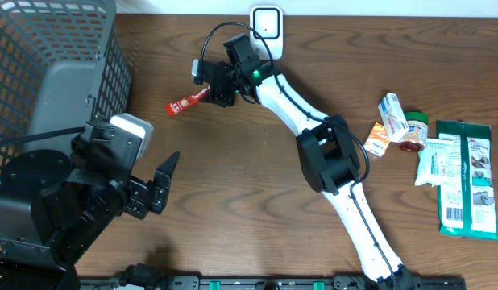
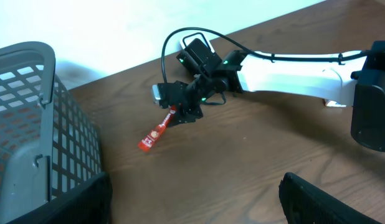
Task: Scan the item barcode
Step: 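Reach the right gripper left and grasp the red Nescafe stick, then lift the Nescafe stick and swing it right past the scanner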
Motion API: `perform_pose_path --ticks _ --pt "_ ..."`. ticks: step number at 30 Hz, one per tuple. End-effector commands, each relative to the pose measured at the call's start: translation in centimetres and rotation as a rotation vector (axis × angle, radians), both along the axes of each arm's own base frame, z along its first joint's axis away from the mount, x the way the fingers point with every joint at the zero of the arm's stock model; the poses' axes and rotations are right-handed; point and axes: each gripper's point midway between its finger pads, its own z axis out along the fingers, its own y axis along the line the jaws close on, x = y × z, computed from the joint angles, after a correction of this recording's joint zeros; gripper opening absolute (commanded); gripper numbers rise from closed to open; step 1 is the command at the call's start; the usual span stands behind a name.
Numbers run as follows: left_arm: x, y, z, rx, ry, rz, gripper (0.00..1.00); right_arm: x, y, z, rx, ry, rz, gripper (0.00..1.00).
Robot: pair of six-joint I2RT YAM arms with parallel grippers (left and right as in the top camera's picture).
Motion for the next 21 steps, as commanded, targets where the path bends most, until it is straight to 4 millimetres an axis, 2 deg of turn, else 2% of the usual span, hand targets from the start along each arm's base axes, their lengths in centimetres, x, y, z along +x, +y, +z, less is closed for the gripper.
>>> perform_pose_path --ticks 1,3,4,5,8,10,12,14,15,21 --pt "0.0 0.1 0.2 -0.003 -0.006 0.009 0.86 -0.2 0.0 -1.2 -0.007 0.022 -0.002 0.38" --pt "0.0 0.1 0.2 -0.003 -0.006 0.009 0.86 -0.2 0.0 -1.2 -0.003 0.043 -0.02 0.32" --pt "0.0 0.1 0.2 -0.003 -0.006 0.009 0.86 -0.2 0.0 -1.2 0.004 0.063 -0.032 0.19" --pt "0.0 0.1 0.2 -0.003 -0.006 0.009 0.86 -0.3 0.0 -1.2 0.009 0.078 -0.041 0.11" --pt "0.0 0.1 0.2 -0.003 -0.006 0.009 0.86 -0.7 0.3 -0.9 0.04 0.131 -0.05 0.01" --pt "0.0 0.1 0.2 -0.003 -0.006 0.009 0.86 -1.2 0.7 -0.6 0.07 0.174 -0.046 0.01" --pt "0.0 0.1 0.2 -0.003 -0.005 0.009 0.86 -2.2 1.3 0.9 0.135 0.26 -0.03 0.01" --pt "0.0 0.1 0.2 -0.003 -0.005 0.009 0.86 -3.0 1.6 3.6 0.218 0.405 -0.053 0.01" --pt "0.0 0.1 0.2 -0.003 -0.005 0.009 0.86 -3.3 1.4 5.4 0.265 0.511 -0.077 0.01" --pt "0.0 0.1 0.2 -0.003 -0.005 0.009 0.86 -4.5 -0.2 11.0 0.413 0.925 -0.089 0.01"
